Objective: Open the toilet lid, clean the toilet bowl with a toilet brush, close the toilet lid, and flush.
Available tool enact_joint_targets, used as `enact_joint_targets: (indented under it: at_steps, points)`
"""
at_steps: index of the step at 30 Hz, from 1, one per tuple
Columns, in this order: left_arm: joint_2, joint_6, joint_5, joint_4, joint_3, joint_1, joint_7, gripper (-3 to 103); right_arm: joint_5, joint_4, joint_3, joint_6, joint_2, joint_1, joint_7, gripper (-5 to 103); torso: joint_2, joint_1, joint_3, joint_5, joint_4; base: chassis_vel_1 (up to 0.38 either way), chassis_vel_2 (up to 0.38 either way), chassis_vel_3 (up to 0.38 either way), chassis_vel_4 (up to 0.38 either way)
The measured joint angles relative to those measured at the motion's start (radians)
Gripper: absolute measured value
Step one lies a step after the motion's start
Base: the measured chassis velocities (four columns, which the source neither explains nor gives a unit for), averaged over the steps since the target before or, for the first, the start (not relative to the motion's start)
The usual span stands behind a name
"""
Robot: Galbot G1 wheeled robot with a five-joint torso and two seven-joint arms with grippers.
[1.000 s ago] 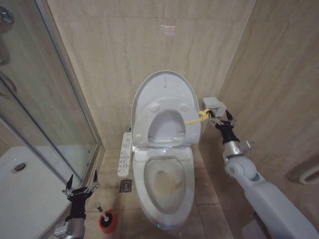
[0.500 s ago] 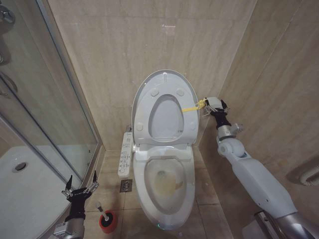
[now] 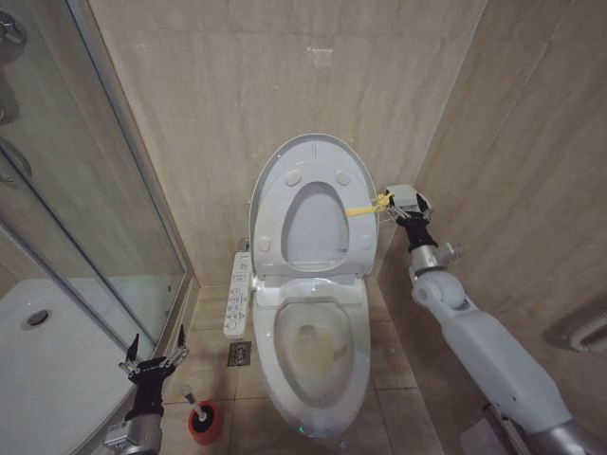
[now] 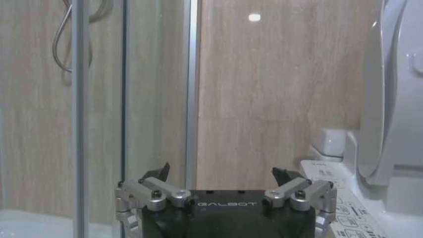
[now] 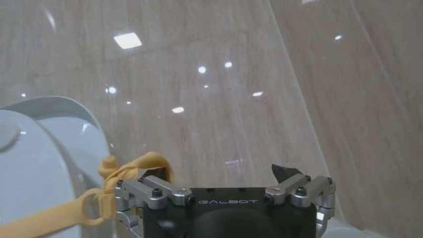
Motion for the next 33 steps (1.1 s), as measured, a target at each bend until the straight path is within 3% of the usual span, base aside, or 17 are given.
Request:
enact_joint_targets:
  at_steps: [23,33]
  points:
    - [0.005,-0.001,-0.002,-0.009,0.003,0.002,0.000,100,-0.053,0.267,0.096,0.030,-0.037,-0.306,-0.006,100,0.000,0.000,0.000,0.0000,0.0001,0.000,0.000,0.000,0.000]
    - [0.006,-0.001,-0.002,-0.033,0.009,0.005,0.000,100,-0.094,0.429,0.239,0.031,0.026,-0.559,-0.009,100,0.000,0.000,0.000,-0.0001,-0.0001,0.000,0.000,0.000,0.000]
